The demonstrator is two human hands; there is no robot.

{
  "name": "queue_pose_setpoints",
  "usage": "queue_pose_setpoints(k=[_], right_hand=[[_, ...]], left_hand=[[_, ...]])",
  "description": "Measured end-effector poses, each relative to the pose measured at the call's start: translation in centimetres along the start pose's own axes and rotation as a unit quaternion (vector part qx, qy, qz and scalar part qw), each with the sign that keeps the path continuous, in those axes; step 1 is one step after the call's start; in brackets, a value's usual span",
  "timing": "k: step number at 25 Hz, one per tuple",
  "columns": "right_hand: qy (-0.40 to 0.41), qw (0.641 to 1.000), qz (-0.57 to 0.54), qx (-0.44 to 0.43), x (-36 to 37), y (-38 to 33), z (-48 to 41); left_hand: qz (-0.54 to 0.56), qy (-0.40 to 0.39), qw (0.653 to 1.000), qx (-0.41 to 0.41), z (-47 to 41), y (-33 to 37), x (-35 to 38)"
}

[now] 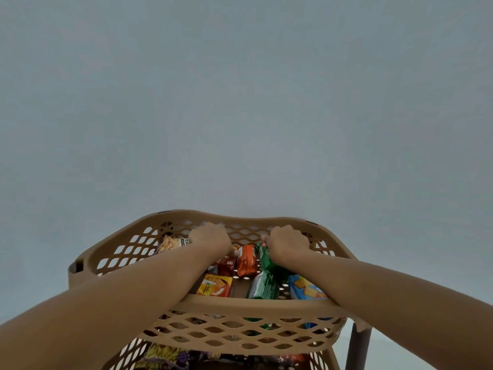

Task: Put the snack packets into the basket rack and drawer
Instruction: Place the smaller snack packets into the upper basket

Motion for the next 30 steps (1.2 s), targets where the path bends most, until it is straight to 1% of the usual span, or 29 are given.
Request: queue_pose_setpoints(k=[4,6,7,9,10,13,14,15,17,20,23,24,27,30], right_hand=[[0.079,0.996,-0.038,-0.001,-2.8,0.4,-0.1],[0.135,0.984,-0.112,-0.017,-4.7,0.2,0.2],[0.167,0.972,-0.163,-0.037,-5.9,0.0,0.4],[0.229,0.934,-0.260,-0.084,-8.5,-0.5,1.7],[0.258,0.915,-0.293,-0.103,-9.8,-0.7,2.7],[0.322,0.875,-0.324,-0.157,-13.3,-1.1,7.1],[0.336,0.866,-0.327,-0.172,-14.0,-1.0,8.9],[0.347,0.859,-0.328,-0.183,-14.5,-0.9,10.7],[0.363,0.854,-0.313,-0.200,-15.0,-0.6,14.5],[0.355,0.863,-0.280,-0.225,-15.0,-0.3,19.6],[0.329,0.877,-0.257,-0.239,-14.3,0.1,24.4],[0.319,0.883,-0.248,-0.240,-14.0,0.3,25.8],[0.298,0.889,-0.245,-0.247,-12.6,0.8,30.0],[0.279,0.899,-0.237,-0.241,-10.6,1.6,34.2]], left_hand=[[0.041,0.061,0.997,0.000,0.5,0.0,-2.8],[0.105,0.085,0.991,0.023,1.1,0.0,-4.5],[0.158,0.089,0.982,0.052,1.6,0.4,-5.2],[0.278,0.107,0.946,0.128,3.7,1.2,-7.2],[0.325,0.137,0.921,0.162,5.5,1.4,-8.6],[0.413,0.232,0.851,0.228,12.1,0.5,-11.8],[0.429,0.246,0.836,0.237,14.2,-0.1,-12.0],[0.439,0.251,0.828,0.241,16.1,-0.7,-11.8],[0.448,0.238,0.828,0.238,19.3,-1.9,-10.5],[0.446,0.214,0.830,0.256,24.1,-3.0,-8.3],[0.394,0.238,0.832,0.309,29.5,-3.2,-7.0],[0.388,0.236,0.834,0.313,30.8,-3.3,-6.3],[0.411,0.195,0.843,0.287,33.7,-3.8,-3.5],[0.412,0.163,0.850,0.285,37.3,-3.6,-0.6]])
Point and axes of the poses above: each hand's wrist, its own z-axis away from the middle knuckle, its own x-axis out of the palm, y = z × x, the point moved 10 cm from there along -z, towards the middle knuckle, and after that the axes turned 4 degrees about -x, right-handed, at the moved point
